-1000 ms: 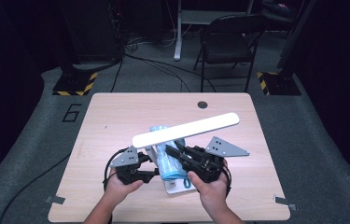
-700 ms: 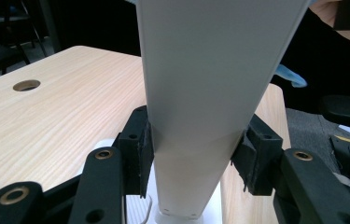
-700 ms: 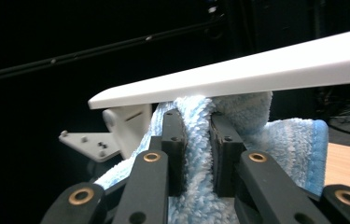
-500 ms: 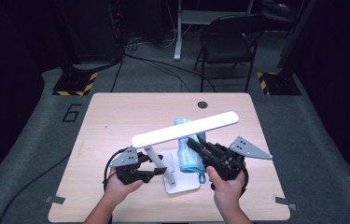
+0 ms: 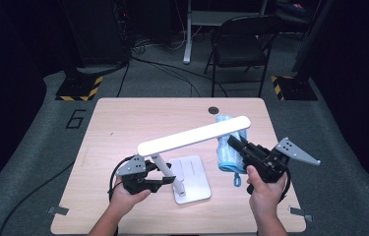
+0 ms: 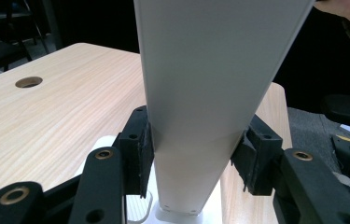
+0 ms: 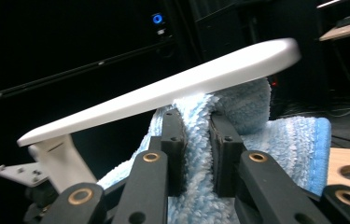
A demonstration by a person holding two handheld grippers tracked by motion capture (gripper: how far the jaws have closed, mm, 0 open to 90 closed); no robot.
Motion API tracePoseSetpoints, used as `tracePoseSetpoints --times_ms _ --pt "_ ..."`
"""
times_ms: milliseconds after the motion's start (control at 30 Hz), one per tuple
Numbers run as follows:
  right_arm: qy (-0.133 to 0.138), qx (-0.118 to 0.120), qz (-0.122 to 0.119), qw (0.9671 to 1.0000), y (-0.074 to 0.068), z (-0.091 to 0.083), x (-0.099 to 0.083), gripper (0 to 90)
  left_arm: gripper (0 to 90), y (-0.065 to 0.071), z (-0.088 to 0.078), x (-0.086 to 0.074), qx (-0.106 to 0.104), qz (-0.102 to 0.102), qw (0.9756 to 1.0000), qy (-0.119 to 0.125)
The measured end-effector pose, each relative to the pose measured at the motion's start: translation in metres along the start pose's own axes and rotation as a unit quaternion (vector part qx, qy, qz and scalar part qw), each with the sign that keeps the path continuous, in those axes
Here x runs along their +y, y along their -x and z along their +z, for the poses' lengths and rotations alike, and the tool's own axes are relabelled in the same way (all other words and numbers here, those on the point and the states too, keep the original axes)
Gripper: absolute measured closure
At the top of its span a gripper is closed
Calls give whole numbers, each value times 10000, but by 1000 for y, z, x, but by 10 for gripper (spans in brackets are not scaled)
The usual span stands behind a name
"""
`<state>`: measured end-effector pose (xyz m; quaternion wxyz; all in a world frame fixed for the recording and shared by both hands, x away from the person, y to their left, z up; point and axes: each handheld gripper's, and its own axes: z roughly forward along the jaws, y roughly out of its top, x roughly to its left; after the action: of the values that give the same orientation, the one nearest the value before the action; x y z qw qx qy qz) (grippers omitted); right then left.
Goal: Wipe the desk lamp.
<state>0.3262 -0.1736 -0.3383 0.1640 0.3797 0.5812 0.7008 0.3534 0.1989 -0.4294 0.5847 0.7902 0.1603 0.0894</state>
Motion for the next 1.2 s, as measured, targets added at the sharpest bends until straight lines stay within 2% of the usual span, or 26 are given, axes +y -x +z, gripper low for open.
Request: tracePoseSetpoints --times_ms 133,267,367,500,633,767,933,1033,1067,1133,1200 --pt "88 -185 23 9998 10 -9 6 783 527 0 0 0 1 0 10000 2" --pt "108 -225 128 9996 16 -14 8 781 527 0 0 0 1 1 10000 -1" --pt "111 -259 78 9996 15 -15 8 781 527 -1 -1 0 -5 12 10000 -12" --pt "39 -187 -11 9998 7 -11 7 780 527 -1 -1 0 -2 3 10000 -26" --pt "-123 13 -219 9997 -9 1 3 780 526 -1 -1 -1 26 -16 10000 -32" --pt "-264 330 -283 9987 -27 17 -3 780 527 -2 -2 0 43 47 9999 -107" --pt "-462 760 -401 9952 -52 39 -13 779 527 -1 -2 -1 57 10 9999 -117" --pt "-538 959 -452 9929 -61 50 -19 779 526 -2 -3 -2 84 5 9999 -83" --pt "-604 988 -408 9924 -65 53 -21 779 527 -2 -3 -2 76 -5 9999 -71" --pt "-616 1050 -507 9913 -67 58 -23 778 526 -2 -3 -2 80 -29 10000 -37" --pt "-633 1065 -506 9910 -68 60 -24 777 525 -2 -3 -2 63 -42 10000 -19"
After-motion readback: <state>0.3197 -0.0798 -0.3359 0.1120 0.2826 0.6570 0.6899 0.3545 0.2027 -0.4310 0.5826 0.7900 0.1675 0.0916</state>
